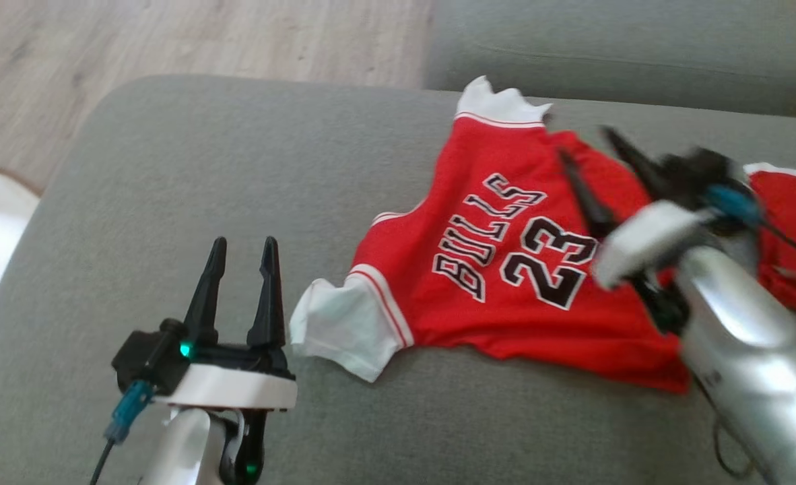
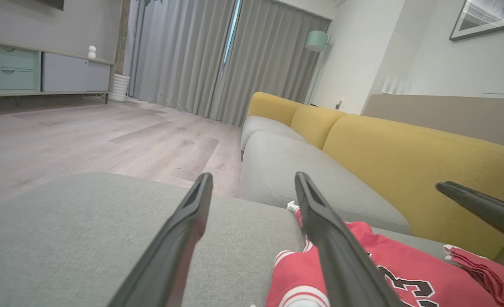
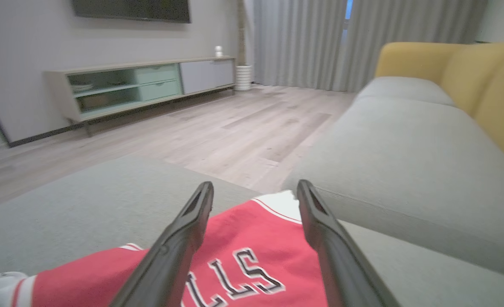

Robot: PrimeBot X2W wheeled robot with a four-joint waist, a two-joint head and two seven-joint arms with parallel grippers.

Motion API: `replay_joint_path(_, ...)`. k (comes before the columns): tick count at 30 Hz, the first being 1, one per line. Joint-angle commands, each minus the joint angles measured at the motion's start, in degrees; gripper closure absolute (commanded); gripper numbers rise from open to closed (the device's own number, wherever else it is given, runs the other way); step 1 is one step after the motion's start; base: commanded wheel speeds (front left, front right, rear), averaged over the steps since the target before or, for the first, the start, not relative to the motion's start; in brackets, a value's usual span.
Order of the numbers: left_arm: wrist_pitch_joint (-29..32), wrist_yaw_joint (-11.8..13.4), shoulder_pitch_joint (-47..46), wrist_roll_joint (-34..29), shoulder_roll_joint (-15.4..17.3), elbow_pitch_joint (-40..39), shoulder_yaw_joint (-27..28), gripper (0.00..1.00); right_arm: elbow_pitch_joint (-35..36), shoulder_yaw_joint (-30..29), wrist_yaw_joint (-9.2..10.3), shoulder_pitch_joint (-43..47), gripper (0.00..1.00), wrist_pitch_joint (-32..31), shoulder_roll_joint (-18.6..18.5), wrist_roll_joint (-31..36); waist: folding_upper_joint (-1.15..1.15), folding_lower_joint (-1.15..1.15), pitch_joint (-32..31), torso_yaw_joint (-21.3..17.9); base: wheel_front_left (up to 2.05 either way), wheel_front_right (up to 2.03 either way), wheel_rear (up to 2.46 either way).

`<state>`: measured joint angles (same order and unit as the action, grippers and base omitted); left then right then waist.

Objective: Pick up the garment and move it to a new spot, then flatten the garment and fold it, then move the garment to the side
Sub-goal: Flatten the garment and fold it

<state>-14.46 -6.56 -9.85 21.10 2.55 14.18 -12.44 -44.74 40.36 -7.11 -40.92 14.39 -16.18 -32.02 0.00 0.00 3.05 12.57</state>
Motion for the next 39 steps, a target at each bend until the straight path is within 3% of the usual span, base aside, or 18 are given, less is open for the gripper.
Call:
replay_joint_path(1, -0.54, -0.21, -0.39, -0.71, 0.32, -2.25, 2.45, 0.0, 1.66, -5.54, -0.37, 4.52, 0.0, 0.6, -0.02, 2.91, 0.0, 0.0, -0.86, -1.88, 0.0, 0.0, 0.0)
replay_joint_path(6, -0.54, -0.35, 0.48, -0.88, 0.32, -2.72, 2.73, 0.0, 7.12, -23.86, -0.37, 15.9, 0.0, 0.6, 3.64, 12.22, 0.0, 0.0, -1.16, -4.35, 0.0, 0.0, 0.0)
replay_joint_path(10, -0.54, -0.44, 1.05, -0.96, 0.32, -2.76, 2.67, 0.0, 11.56, -31.79, -0.37, 23.21, 0.0, 0.6, 8.19, 18.37, 0.0, 0.0, -0.93, -5.67, 0.0, 0.0, 0.0)
replay_joint_path(16, -0.54, -0.57, 0.87, -0.87, 0.32, -2.67, 2.11, 0.0, 15.26, -37.14, -0.37, 25.6, 0.0, -0.85, 10.73, 24.3, 0.0, 0.0, -0.46, -5.68, 0.0, 0.0, 0.0)
replay_joint_path(22, -0.54, -0.68, 0.07, -0.48, 0.32, -2.61, 0.81, 0.0, 15.8, -42.18, -0.37, 22.87, 0.0, -6.79, 11.48, 29.13, 0.0, 0.0, 1.17, -3.83, 0.0, 0.0, 0.0)
replay_joint_path(29, -0.54, -0.76, -1.31, -0.1, 0.32, -2.2, -0.38, 0.0, 10.25, -48.14, -0.37, 15.95, 0.0, -14.43, 11.57, 33.11, 0.0, 0.0, 4.16, -1.42, 0.0, 0.0, 0.0)
replay_joint_path(35, -0.54, -0.83, -3.53, 0.76, 0.32, -1.78, -1.94, 0.0, 0.79, -53.36, -0.37, 8.3, 0.0, -21.32, 9.73, 38.3, 0.0, 0.0, 7.53, 1.28, 0.0, 0.0, 0.0)
replay_joint_path(36, -0.54, -0.84, -3.8, 0.88, 0.32, -1.74, -2.09, 0.0, -0.5, -53.76, -0.37, 7.39, 0.07, -21.93, 9.63, 38.58, 0.0, 0.0, 7.85, 1.58, 0.0, 0.0, 0.0)
replay_joint_path(37, -0.54, -0.85, -4.06, 1.0, 0.32, -1.71, -2.25, 0.0, -1.47, -53.97, -0.37, 6.49, 1.0, -22.08, 9.35, 39.04, 0.0, 0.0, 8.2, 1.92, 0.0, 0.0, 0.0)
replay_joint_path(39, -0.54, -0.85, -4.48, 1.24, 0.32, -1.65, -2.43, 0.0, -3.06, -54.14, -0.37, 4.83, 1.0, -21.91, 8.74, 39.91, 0.0, 0.0, 8.71, 2.46, 0.0, 0.0, 0.0)
